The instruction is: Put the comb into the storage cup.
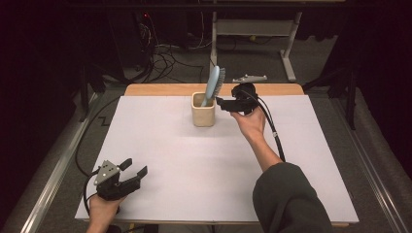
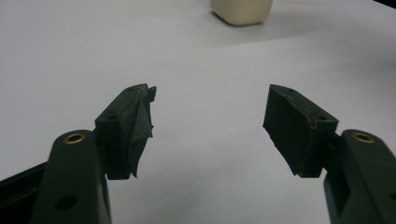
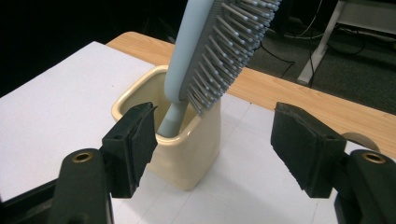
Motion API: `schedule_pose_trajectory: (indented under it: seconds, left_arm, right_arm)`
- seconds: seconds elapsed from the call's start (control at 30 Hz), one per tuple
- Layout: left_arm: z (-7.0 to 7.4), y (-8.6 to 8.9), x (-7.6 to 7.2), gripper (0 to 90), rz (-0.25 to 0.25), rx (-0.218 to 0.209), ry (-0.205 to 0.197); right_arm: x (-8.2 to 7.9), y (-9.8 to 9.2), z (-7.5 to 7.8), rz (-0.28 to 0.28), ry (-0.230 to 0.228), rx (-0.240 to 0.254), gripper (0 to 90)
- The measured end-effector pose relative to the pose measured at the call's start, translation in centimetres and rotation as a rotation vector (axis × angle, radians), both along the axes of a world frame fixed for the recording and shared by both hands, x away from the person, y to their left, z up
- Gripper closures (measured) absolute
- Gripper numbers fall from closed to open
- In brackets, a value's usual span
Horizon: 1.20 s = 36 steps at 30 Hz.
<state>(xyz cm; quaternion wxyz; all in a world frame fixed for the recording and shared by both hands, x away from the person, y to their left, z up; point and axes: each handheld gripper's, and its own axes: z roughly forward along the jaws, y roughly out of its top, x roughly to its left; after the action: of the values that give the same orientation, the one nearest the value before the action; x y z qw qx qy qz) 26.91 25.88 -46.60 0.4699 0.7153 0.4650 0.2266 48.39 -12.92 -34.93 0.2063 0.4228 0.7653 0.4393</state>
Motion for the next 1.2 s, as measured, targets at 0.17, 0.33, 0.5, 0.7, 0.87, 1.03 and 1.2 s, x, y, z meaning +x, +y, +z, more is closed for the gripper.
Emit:
schedule_pose_trajectory:
  seconds: [0.17,0.33,0.5,0.7,0.87,1.03,1.2]
  left_arm:
    - [0.0,0.0,0.0,32.8,0.004,-0.005,0.000]
    - [0.0,0.0,0.0,32.8,0.004,-0.003,0.001]
    - [0.0,0.0,0.0,32.8,0.009,-0.006,0.002]
    - [-0.1,0.2,0.0,32.8,0.016,-0.017,0.007]
    - [-0.1,0.2,0.0,32.8,0.016,-0.020,0.006]
    - [-0.1,0.1,0.1,32.8,0.014,-0.017,0.006]
    - [-0.1,0.2,0.1,32.8,0.017,-0.016,0.008]
  right_arm:
    - [-0.4,-0.6,-0.1,-0.001,0.001,0.007,31.5]
    - [-1.0,-1.2,-0.3,0.002,-0.005,0.011,31.6]
    - [-1.6,-1.8,-0.3,0.005,-0.009,0.015,31.7]
    - [-2.3,-2.6,-0.1,0.008,-0.016,0.021,31.7]
    - [-2.9,-3.4,0.0,0.004,-0.026,0.023,31.8]
    - [-3.3,-4.2,0.0,-0.004,-0.029,0.028,32.1]
    - [-3.7,-5.1,-0.2,-0.009,-0.030,0.032,32.2]
